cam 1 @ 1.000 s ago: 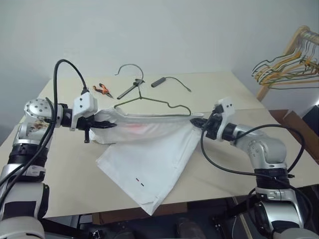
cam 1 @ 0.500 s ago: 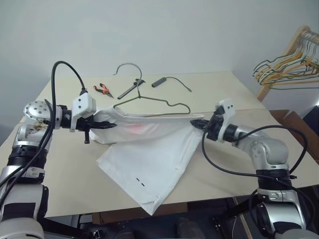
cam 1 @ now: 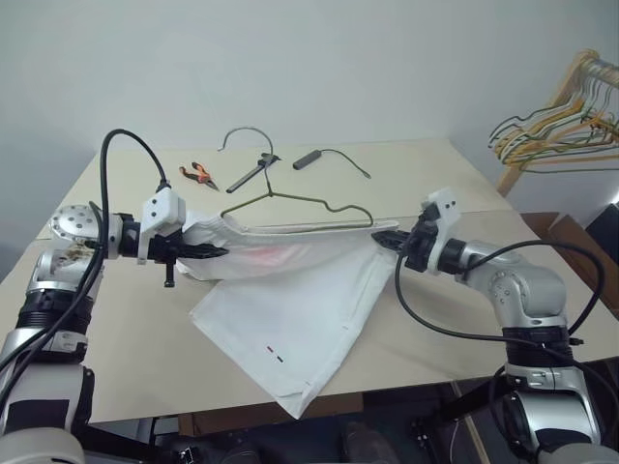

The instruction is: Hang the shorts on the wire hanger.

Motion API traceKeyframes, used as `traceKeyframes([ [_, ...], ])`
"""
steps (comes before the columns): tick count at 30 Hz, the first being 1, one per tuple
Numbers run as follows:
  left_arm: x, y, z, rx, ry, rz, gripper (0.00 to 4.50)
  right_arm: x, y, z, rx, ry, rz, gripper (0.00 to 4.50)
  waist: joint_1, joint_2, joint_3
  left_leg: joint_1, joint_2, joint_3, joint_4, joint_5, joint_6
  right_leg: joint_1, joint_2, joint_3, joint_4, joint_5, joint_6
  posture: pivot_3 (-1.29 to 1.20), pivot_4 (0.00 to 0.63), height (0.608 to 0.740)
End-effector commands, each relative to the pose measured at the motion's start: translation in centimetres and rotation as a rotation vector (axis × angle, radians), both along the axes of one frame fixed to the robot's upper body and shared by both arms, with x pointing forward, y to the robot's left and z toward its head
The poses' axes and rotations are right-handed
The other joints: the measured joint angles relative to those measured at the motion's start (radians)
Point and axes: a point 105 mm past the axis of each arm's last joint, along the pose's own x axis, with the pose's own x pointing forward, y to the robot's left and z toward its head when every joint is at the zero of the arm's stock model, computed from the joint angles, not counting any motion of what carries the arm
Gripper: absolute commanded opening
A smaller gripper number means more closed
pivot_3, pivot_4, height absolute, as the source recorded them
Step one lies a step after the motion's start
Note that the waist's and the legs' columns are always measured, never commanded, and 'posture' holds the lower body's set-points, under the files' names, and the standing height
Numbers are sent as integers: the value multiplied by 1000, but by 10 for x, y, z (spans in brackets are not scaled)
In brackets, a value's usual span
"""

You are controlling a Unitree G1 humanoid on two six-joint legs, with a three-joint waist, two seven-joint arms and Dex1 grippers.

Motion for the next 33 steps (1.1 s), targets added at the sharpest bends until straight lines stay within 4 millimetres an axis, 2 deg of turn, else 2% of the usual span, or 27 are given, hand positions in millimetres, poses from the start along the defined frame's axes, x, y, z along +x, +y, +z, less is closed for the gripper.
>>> traceKeyframes([
  [1, 1, 20, 14, 30, -53, 69, 0, 7, -27, 18, -32, -56, -96, 13, -1, 0, 0, 0, 0, 0, 0, 0, 0, 0, 0, 0, 0, 0, 0, -114, 0, 740],
  [10, 10, 26, 0, 152, -54, 145, 0, 3, -35, 25, -35, -87, -100, 13, -11, 0, 0, 0, 0, 0, 0, 0, 0, 0, 0, 0, 0, 0, 0, -124, 0, 740],
  [16, 11, 25, -12, 231, 0, 150, 0, 3, -32, 44, -48, -160, -103, 13, -16, 0, 0, 0, 0, 0, 0, 0, 0, 0, 0, 0, 0, 0, 0, -132, 0, 740],
  [22, 22, 18, -22, 295, 5, 173, 0, -7, -15, 66, -83, -259, -51, 13, -17, 0, 0, 0, 0, 0, 0, 0, 0, 0, 0, 0, 0, 0, 0, -148, 0, 740],
  [25, 31, 8, -19, 265, -13, 188, 0, -15, -5, 72, -105, -296, -14, 13, -16, 0, 0, 0, 0, 0, 0, 0, 0, 0, 0, 0, 0, 0, 0, -153, 0, 740],
  [27, 37, 1, -16, 236, -37, 194, 0, -23, 6, 72, -145, -315, 26, 13, -15, 0, 0, 0, 0, 0, 0, 0, 0, 0, 0, 0, 0, 0, 0, -156, 0, 740],
  [30, 42, -14, -4, 145, -68, 160, 0, -33, 19, 60, -279, -344, 70, 13, -17, 0, 0, -1, 0, 0, 0, 0, 0, 0, 0, 0, 0, 0, 0, -161, 0, 740],
  [33, 40, -24, 5, 79, -79, 110, 0, -32, 24, 50, -378, -370, 35, 13, -24, 0, 0, -1, 0, 0, 0, 0, 0, 0, 0, 0, 0, 0, 0, -164, 0, 740],
])
